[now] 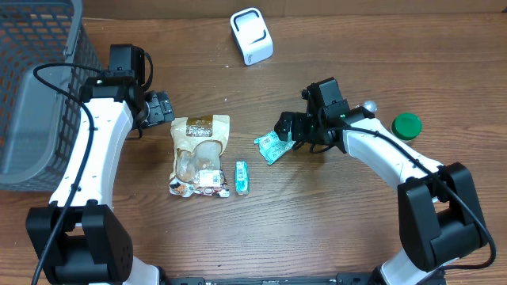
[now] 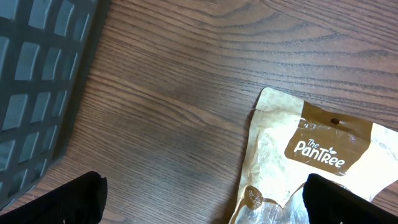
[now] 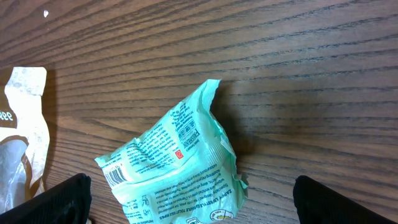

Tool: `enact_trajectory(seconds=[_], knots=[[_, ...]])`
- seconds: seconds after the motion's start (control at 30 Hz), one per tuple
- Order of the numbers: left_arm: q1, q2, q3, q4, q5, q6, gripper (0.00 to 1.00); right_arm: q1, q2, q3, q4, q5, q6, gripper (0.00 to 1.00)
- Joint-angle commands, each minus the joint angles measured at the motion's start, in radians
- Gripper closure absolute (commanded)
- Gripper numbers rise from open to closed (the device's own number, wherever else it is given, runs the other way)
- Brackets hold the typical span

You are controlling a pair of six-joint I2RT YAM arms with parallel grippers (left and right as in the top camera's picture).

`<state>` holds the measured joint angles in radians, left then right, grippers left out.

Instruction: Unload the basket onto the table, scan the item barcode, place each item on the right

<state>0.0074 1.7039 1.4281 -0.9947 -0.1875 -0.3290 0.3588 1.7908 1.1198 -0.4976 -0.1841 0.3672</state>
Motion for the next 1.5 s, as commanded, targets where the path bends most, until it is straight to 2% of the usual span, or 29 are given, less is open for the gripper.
enact_trajectory(seconds=[0.0, 0.3, 0.37, 0.47, 0.5, 0.53, 0.57, 0.6, 0.63, 0.87, 1.17, 1.27, 1.47], knots=[[-0.002, -0.004, 0.014, 0.005, -0.003, 0.019, 0.01, -0.001, -0.005, -0.002, 0.003, 0.0, 0.003, 0.0], [-0.001, -0.004, 0.014, 0.042, 0.016, -0.001, 0.0, -0.001, -0.004, -0.002, 0.003, 0.0, 0.003, 0.0], [-0.002, -0.004, 0.014, 0.056, 0.092, 0.0, 0.0, -0.001, -0.005, -0.002, 0.003, 0.0, 0.003, 0.0], [-0.002, -0.004, 0.014, 0.04, 0.309, 0.0, 0.01, -0.001, -0.005, -0.002, 0.003, 0.0, 0.003, 0.0], [-0.002, -0.004, 0.014, 0.04, 0.339, 0.0, 0.04, -0.001, -0.005, -0.002, 0.003, 0.0, 0.003, 0.0], [-0.002, -0.004, 0.014, 0.034, 0.378, 0.001, 0.32, -0.001, -0.004, -0.002, 0.003, 0.0, 0.003, 0.0], [-0.002, -0.004, 0.014, 0.021, 0.415, 0.0, 0.68, -0.001, -0.004, -0.002, 0.003, 0.0, 0.003, 0.0], [-0.003, -0.004, 0.014, 0.009, 0.445, 0.0, 0.88, -0.001, -0.004, -0.002, 0.003, 0.0, 0.003, 0.0], [-0.006, -0.004, 0.012, -0.007, 0.474, 0.0, 0.96, -0.001, -0.005, -0.002, 0.003, 0.0, 0.003, 0.0], [-0.105, -0.003, -0.008, -0.036, 0.518, 0.001, 0.96, -0.001, -0.004, -0.002, 0.003, 0.0, 0.003, 0.0], [-0.296, 0.038, -0.01, 0.119, 0.517, -0.002, 0.96, -0.001, -0.005, -0.002, 0.004, -0.003, 0.004, 0.0], [-0.338, 0.084, -0.01, 0.174, 0.492, -0.052, 0.96, -0.001, -0.004, -0.002, 0.003, -0.004, 0.004, 0.0], [-0.388, 0.206, -0.01, 0.299, 0.567, -0.051, 0.96, -0.001, -0.005, -0.002, -0.011, -0.054, 0.003, 0.0]])
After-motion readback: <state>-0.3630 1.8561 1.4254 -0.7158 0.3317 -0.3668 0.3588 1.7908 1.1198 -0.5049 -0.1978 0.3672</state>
